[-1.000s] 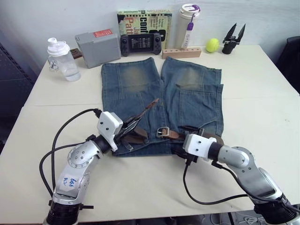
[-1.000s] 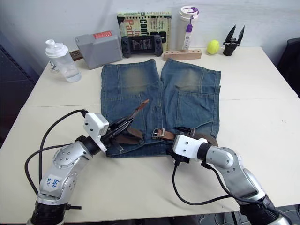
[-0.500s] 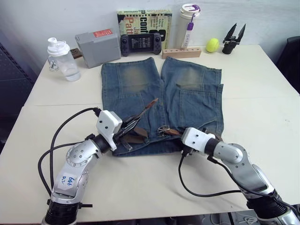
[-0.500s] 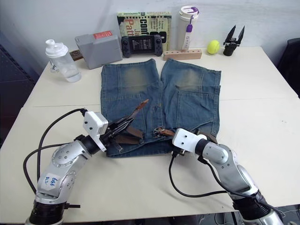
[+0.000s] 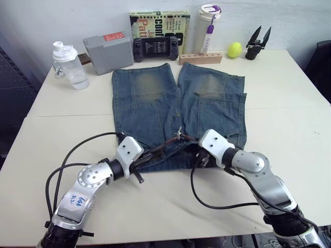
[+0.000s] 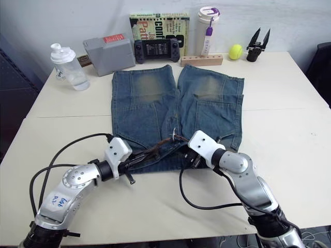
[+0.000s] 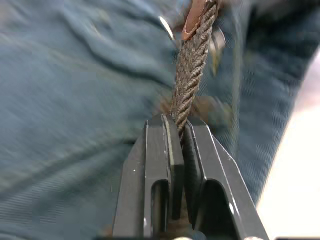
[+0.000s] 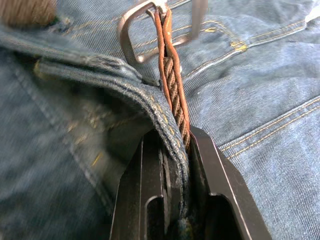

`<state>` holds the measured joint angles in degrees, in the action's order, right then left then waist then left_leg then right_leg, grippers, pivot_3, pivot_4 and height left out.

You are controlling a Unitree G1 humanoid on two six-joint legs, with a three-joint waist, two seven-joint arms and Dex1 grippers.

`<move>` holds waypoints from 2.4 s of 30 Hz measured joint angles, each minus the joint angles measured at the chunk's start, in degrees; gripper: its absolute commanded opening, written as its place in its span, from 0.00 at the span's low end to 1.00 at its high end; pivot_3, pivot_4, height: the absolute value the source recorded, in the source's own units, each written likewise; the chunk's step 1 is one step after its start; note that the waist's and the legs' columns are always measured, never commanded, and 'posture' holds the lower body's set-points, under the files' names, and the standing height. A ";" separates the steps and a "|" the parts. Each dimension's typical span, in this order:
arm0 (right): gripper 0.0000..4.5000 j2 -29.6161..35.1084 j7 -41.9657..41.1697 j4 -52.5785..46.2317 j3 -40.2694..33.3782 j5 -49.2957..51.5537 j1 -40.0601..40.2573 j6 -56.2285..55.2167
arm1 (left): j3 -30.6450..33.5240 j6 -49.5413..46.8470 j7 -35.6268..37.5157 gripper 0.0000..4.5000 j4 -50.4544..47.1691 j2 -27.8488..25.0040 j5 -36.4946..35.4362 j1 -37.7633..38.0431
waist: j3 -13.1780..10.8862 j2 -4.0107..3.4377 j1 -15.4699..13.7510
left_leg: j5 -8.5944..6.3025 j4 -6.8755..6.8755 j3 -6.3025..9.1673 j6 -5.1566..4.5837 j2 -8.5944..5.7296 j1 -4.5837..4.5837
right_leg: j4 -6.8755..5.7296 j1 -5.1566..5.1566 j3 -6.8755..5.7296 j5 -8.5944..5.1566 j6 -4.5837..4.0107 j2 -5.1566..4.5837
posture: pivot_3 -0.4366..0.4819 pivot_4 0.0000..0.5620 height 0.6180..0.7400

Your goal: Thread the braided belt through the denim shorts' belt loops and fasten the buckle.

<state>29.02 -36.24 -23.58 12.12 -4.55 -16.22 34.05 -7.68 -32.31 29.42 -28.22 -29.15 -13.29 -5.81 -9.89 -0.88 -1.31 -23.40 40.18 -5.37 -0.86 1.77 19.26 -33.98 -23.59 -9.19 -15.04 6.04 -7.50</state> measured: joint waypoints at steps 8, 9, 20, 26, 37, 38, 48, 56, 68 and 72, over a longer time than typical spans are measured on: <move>0.00 -1.42 1.63 -2.08 -0.04 0.64 -0.43 5.33 | -2.05 -6.00 -1.81 0.00 -2.36 1.02 0.39 -1.16 | 0.02 -0.02 -0.04 | 0.00 0.00 -0.01 0.00 -0.01 -0.01 | -0.01 0.01 0.01 0.00 0.00 0.00 | 0.48 0.27 0.92; 0.00 -1.42 1.64 -2.17 -0.04 0.71 -0.43 5.44 | -2.07 -6.43 -1.84 0.00 -2.36 0.99 0.41 -1.46 | 0.02 -0.02 -0.04 | 0.00 0.00 -0.01 0.00 -0.01 -0.02 | -0.01 0.01 0.01 0.00 0.00 0.00 | 0.48 0.27 0.92; 0.00 0.21 1.38 -3.81 0.62 1.31 -0.86 5.16 | -3.98 -8.36 -2.46 0.00 -0.39 1.88 1.81 -4.98 | 0.02 -0.03 -0.05 | 0.00 0.01 -0.07 0.00 -0.03 -0.03 | -0.01 0.03 0.01 0.00 0.00 -0.01 | 0.48 0.27 0.92; 0.00 1.86 0.56 -5.12 1.19 1.30 -0.78 4.05 | -4.15 -9.53 -3.39 0.00 0.96 3.90 2.03 -6.38 | 0.03 -0.03 -0.12 | 0.00 0.03 -0.08 0.00 -0.03 -0.03 | -0.01 0.06 -0.02 0.00 0.00 -0.01 | 0.48 0.27 0.92; 0.00 1.78 0.61 -5.41 1.22 1.79 -0.62 4.10 | -1.70 -11.21 -5.06 0.00 -1.02 3.52 2.01 -3.26 | 0.04 -0.04 0.16 | 0.00 -0.01 -0.04 0.01 0.00 -0.05 | 0.00 0.04 0.00 0.00 0.00 0.02 | 0.48 0.27 0.92; 0.00 1.78 0.61 -5.41 1.22 1.81 -0.62 4.11 | -0.69 -11.42 -5.96 0.00 -1.00 3.52 2.01 -2.88 | 0.04 -0.04 0.21 | 0.00 -0.02 -0.03 0.01 0.01 -0.06 | 0.00 0.04 0.01 0.00 0.00 0.02 | 0.48 0.27 0.92; 0.00 2.16 0.23 -5.57 1.40 1.80 -0.36 4.09 | 1.72 -13.66 -9.78 0.00 -0.48 5.46 2.05 -3.31 | 0.04 -0.05 0.21 | 0.00 -0.03 -0.01 0.01 0.00 -0.06 | -0.01 0.04 0.02 0.00 0.00 0.01 | 0.48 0.27 0.92; 0.00 1.79 0.17 -5.75 1.39 1.99 -0.39 5.76 | 0.55 -13.57 -9.49 0.00 -2.11 5.14 2.20 -1.68 | 0.04 -0.04 0.14 | 0.00 -0.04 -0.01 0.01 0.00 -0.05 | 0.01 0.03 0.01 0.00 0.00 0.01 | 0.48 0.27 0.92; 0.00 -3.27 3.01 -7.53 -0.67 7.39 -1.74 19.91 | 2.00 -17.73 -8.06 0.00 -5.22 2.68 -0.10 -0.58 | 0.06 -0.06 0.32 | 0.00 -0.09 0.03 0.01 0.01 -0.05 | 0.01 -0.01 0.04 -0.01 -0.01 0.02 | 0.48 0.27 0.92; 0.00 -2.78 3.92 -7.60 0.55 7.19 -2.93 19.98 | 1.76 -20.03 -8.61 0.00 -5.35 3.76 -0.12 -2.11 | 0.06 -0.06 0.31 | 0.00 -0.08 0.01 0.01 -0.01 -0.05 | 0.01 0.00 0.04 -0.01 -0.01 0.02 | 0.48 0.27 0.92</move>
<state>26.24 -32.32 -31.18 12.66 2.64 -19.14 54.03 -5.92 -52.34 20.80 -33.58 -25.40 -13.42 -7.92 -9.82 -0.94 -1.00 -23.40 40.10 -5.36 -0.85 1.76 19.20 -33.97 -23.59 -9.15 -15.05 6.03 -7.48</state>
